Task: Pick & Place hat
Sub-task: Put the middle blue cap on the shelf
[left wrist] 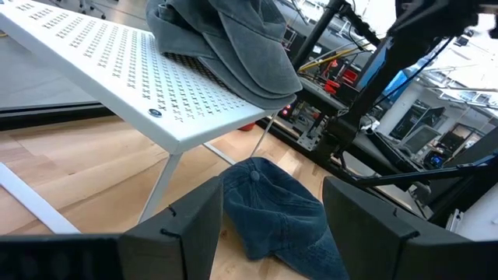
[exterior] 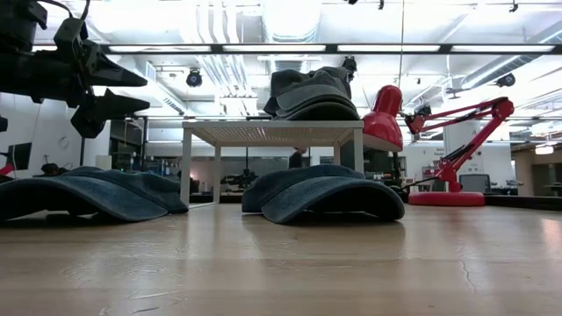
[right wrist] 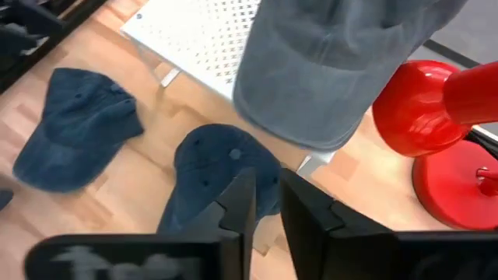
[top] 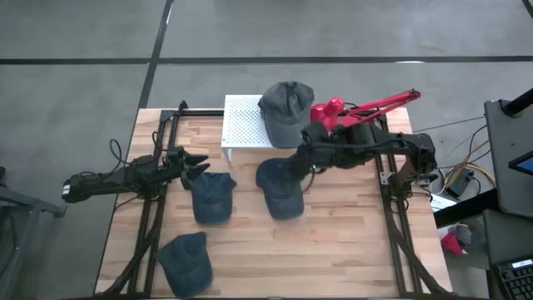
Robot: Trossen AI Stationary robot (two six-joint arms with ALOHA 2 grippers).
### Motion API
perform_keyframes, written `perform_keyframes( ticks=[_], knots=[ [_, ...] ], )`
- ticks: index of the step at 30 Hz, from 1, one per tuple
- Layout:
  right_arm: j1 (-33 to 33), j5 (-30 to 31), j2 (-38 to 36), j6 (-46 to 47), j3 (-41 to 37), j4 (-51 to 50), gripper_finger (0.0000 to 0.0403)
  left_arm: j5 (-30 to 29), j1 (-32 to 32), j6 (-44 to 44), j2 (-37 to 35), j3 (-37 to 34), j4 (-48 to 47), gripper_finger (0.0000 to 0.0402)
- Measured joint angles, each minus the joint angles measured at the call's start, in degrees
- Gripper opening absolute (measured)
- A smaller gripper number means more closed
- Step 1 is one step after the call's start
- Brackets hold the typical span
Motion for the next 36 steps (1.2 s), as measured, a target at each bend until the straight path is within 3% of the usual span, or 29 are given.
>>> perform_keyframes(
  ticks=[5,9,14,23,27,31,36],
  knots=[
    [5.6,3.1,-2.3,0.9,-2.9,0.0,0.0014,0.0,0.0,0.0,0.0,0.0,0.0,0.0223],
    [10.2,6.0,-5.1,-0.8,-6.8,0.0,0.0009,0.0,0.0,0.0,0.0,0.0,0.0,0.0223],
    [15.2,4.2,-9.5,-12.1,-12.3,0.0,0.0008,0.0,0.0,0.0,0.0,0.0,0.0,0.0223],
    [22.4,3.6,-19.8,-4.9,-27.0,2.0,0.0008,0.0,0.0,0.0,0.0,0.0,0.0,0.0223],
    [24.8,4.1,-25.8,-5.3,-36.1,8.8,0.0008,0.0,0.0,0.0,0.0,0.0,0.0,0.0223],
    [27.2,3.7,-32.4,-12.2,-45.5,22.2,0.0008,0.0,0.0,0.0,0.0,0.0,0.0,0.0223],
    [27.6,-3.9,-38.9,-25.7,-57.1,43.8,0.0008,0.0,0.0,0.0,0.0,0.0,0.0,0.0223]
  ],
)
